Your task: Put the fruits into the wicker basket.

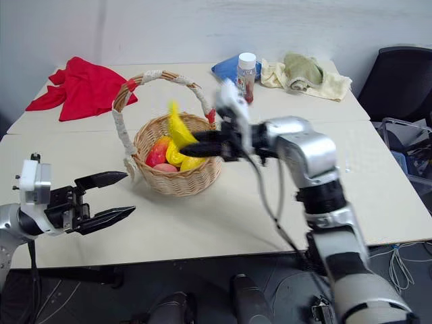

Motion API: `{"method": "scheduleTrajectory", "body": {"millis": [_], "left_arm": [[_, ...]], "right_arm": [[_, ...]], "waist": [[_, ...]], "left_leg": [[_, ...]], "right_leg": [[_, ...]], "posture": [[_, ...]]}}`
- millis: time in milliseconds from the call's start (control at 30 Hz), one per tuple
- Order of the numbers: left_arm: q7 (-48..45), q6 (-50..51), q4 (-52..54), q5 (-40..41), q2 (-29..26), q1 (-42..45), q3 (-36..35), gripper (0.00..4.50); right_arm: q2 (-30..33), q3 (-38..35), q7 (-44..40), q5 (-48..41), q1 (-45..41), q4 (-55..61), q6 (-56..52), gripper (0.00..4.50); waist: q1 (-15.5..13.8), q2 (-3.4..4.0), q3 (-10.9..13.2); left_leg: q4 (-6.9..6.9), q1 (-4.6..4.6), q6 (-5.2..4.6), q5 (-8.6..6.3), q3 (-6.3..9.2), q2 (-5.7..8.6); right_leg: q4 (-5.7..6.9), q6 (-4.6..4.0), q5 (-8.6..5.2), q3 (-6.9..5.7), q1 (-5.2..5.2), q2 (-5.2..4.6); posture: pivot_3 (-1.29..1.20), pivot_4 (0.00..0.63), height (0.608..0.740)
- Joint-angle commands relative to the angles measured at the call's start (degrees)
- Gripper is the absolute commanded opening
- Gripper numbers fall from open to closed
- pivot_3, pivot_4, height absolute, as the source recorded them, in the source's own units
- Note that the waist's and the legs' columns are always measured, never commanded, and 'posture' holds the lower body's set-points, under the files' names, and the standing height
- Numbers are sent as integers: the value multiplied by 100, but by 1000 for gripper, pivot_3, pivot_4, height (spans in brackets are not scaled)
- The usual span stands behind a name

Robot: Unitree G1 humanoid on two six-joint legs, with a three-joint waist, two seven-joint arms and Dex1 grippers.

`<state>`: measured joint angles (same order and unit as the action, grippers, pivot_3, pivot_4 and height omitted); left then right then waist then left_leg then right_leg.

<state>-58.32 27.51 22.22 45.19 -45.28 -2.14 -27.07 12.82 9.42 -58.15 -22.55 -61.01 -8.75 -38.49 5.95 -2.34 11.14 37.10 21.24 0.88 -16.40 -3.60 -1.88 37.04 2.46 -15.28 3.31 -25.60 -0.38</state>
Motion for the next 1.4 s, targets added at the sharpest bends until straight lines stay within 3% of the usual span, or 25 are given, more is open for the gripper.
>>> {"method": "scheduleTrajectory", "body": {"millis": [33,67,233,400,467,600,733,967,1133,1233,1400], "left_arm": [[85,-97,122,25,10,-27,-166,4469],[100,-113,119,21,12,-24,-165,4469],[238,-191,195,17,67,-88,-195,4469],[317,-253,293,38,137,-265,-261,4469],[344,-278,316,34,169,-302,-282,4469],[401,-327,331,60,213,-362,-348,4469],[442,-307,355,116,254,-405,-415,4469],[552,-201,403,344,259,-430,-579,4469],[604,-176,456,390,239,-480,-609,4469],[641,-175,500,386,241,-509,-607,4469],[686,-182,556,376,255,-569,-618,4469]], "right_arm": [[-356,158,657,507,-313,-599,606,712],[-451,205,745,614,-371,-776,768,712],[-564,364,687,884,-382,-1217,1193,2307],[166,194,-629,145,96,-139,701,3978],[591,39,-1284,-270,365,279,638,4443],[1435,-155,-1806,-423,602,180,465,4443],[1700,-219,-1565,59,273,-1037,1065,4443],[849,-278,-611,912,-689,-3387,2904,4443],[159,-448,-802,893,-1255,-4446,3603,4443],[35,-510,-1085,946,-1411,-4799,3832,3851],[198,-621,-1541,906,-1291,-4693,3909,2189]], "waist": [[-18,-2,-1],[-42,-3,-2],[-120,-5,-3],[-133,-5,-3],[-154,-5,-3],[-154,-5,-3],[-77,-5,-3],[50,-5,-2],[60,-2,-1],[37,-2,-1],[19,-2,-1]], "left_leg": [[-1,7,3,-1,-2,1],[0,12,5,-3,0,1],[0,38,-1,-13,-3,9],[-7,48,-1,-26,8,2],[-8,53,-2,-27,18,1],[1,52,-5,-26,19,2],[-1,16,-10,-22,0,3],[-6,0,-13,-12,-16,-4],[-8,4,-2,-19,-15,-9],[-5,10,2,-21,-13,-8],[-5,18,2,-22,-10,-1]], "right_leg": [[-4,-1,0,0,-6,-3],[-8,-2,-1,-5,-7,-7],[-50,0,-1,-7,-9,-25],[-51,6,2,-20,-9,-25],[-56,6,1,-29,-8,-24],[-75,11,3,-32,-5,-21],[-63,13,4,-13,14,-12],[-35,1,-2,5,8,10],[-26,2,-2,5,0,8],[-31,2,-2,0,0,-1],[-49,4,-1,-6,5,-15]], "posture": [[0,150,740],[0,150,740],[0,150,740],[0,150,740],[0,150,740],[0,150,740],[0,150,740],[0,150,740],[0,150,740],[0,150,740],[0,150,740]]}}
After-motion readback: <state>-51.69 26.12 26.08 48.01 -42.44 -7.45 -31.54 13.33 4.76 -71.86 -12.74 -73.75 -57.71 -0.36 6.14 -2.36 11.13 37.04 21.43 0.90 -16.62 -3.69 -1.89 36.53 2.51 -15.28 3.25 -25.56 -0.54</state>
